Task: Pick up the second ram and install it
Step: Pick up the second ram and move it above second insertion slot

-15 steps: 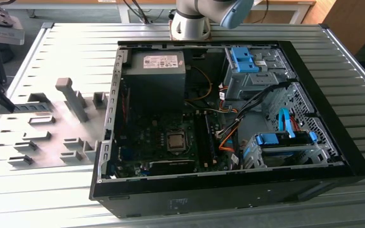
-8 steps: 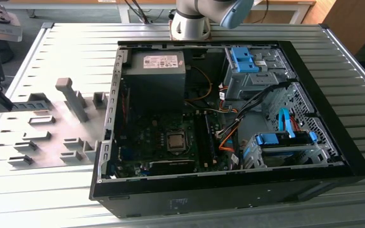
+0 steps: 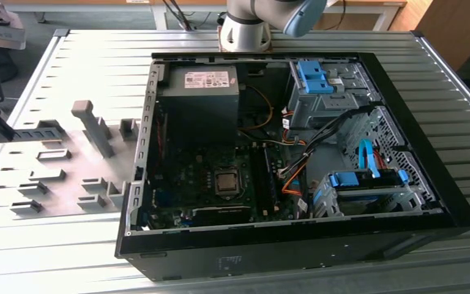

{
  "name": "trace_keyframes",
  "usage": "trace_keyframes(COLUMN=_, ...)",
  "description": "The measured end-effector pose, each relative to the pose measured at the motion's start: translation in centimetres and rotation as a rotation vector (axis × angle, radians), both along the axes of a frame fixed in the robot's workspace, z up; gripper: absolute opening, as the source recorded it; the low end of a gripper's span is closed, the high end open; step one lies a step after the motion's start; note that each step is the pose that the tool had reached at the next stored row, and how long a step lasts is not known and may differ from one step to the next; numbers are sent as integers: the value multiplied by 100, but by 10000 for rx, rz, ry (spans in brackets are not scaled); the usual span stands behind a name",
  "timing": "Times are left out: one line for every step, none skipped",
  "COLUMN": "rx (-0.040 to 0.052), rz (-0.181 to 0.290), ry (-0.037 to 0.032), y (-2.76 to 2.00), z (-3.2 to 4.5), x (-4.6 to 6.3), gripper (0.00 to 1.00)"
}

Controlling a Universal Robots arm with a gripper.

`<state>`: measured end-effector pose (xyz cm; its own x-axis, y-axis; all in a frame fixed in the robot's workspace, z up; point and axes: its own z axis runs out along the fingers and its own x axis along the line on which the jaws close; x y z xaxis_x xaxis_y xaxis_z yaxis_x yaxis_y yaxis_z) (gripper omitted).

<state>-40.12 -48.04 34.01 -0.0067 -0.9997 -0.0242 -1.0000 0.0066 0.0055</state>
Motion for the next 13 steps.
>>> trace_keyframes(rx=1, rz=0, ry=-1, y=0, z=6, x=0, gripper=14)
trace_keyframes(rx=1, rz=0, ry=-1, y=0, z=13, x=0, gripper=14)
trace_keyframes(rx=0, rz=0, ry=0, y=0, z=20, x=0, gripper=14)
trace_keyframes(rx=0, rz=0, ry=0, y=0, z=27, x=0, gripper=14)
trace_keyframes(rx=0, rz=0, ry=-1, y=0, z=34, x=0, gripper=14)
trace_keyframes(rx=0, rz=0, ry=0, y=0, z=43, x=0, gripper=14)
trace_keyframes(rx=0, rz=0, ry=0, y=0, z=54, x=0, gripper=14)
trace_keyframes(rx=0, rz=0, ry=1, y=0, z=64, x=0, gripper=14)
trace_keyframes(rx=1, rz=0, ry=-1, y=0, z=72, x=0, gripper=14)
trace_keyframes(rx=1, rz=0, ry=-1, y=0, z=80, x=0, gripper=14)
trace_keyframes(rx=1, rz=0, ry=-1, y=0, z=87, x=0, gripper=14)
trace_keyframes(rx=0, rz=0, ry=0, y=0, z=94, x=0, gripper=14)
trace_keyframes(rx=0, rz=0, ry=0, y=0, z=102, x=0, gripper=14)
